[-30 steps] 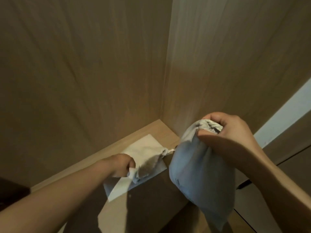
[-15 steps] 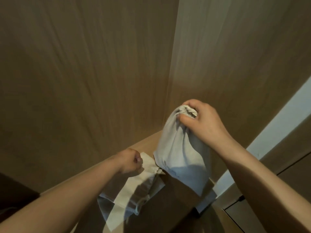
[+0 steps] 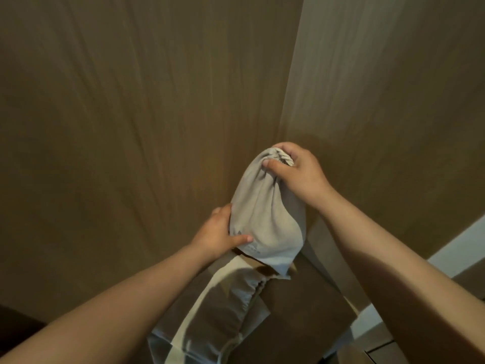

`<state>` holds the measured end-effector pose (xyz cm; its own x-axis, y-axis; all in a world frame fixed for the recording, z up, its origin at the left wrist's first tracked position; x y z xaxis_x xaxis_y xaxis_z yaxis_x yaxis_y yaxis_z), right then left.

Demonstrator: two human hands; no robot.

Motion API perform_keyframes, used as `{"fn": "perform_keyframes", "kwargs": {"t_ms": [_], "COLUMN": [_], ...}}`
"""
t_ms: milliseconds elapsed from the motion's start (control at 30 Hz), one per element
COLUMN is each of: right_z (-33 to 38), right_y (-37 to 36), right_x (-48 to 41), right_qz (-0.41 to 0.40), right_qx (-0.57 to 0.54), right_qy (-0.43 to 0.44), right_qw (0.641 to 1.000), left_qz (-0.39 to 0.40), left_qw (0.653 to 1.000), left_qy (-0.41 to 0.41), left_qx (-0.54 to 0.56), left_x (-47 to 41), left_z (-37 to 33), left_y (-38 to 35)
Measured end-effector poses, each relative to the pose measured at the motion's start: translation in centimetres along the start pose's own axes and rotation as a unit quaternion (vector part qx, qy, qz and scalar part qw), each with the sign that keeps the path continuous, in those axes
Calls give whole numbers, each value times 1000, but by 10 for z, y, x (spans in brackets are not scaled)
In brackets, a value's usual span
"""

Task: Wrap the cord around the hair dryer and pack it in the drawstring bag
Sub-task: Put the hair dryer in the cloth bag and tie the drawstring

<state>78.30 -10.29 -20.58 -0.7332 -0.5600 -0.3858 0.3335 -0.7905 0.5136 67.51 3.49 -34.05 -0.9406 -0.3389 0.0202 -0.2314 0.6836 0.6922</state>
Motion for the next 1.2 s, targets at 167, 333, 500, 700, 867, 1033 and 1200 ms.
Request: {"fn": "perform_keyframes", "kwargs": {"t_ms": [167,333,500,700,867,1033,1200], "right_z": [-34,-60,-62,-50,-85,-83,-50], "right_y": [-11,-7,9,6,-16,-19,-11], "right_x": [-7,-6,10,58,62,66,90], "right_qz": [-10,-61,-91,-91,99,126,185], "right_qx": [-19,-19,167,387,409,387,400], "right_qy": [-52,-89,-92,15,-46,-33,-36], "right_qw": [998,994,977,917,906,913,897], "left_qz": [5,18,22,44,61,74,73], "left_qw": [1000,999,999,996,993,989,983], "left_qy": [6,-10,-2,14,9,21,32], "left_qx": [-10,-32,-36,-71,-98,-124,-168], "left_x": [-11,-17,-18,-16,-17,-13,10], "left_z": [9,14,15,17,15,12,-4], "left_y": [-21,-36,-50,-59,-59,-54,-23]}}
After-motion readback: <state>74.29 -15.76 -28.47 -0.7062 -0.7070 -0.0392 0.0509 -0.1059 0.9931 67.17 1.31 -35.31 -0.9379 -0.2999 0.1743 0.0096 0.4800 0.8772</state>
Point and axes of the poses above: each hand's wrist, its own x-axis away from the middle knuckle, its own y-axis out of the back of the hand, z = x × y, the point moved 4 cm from there along -x, towards the middle knuckle, and after that the axes turned 2 degrees about x, right-handed, at the moved point
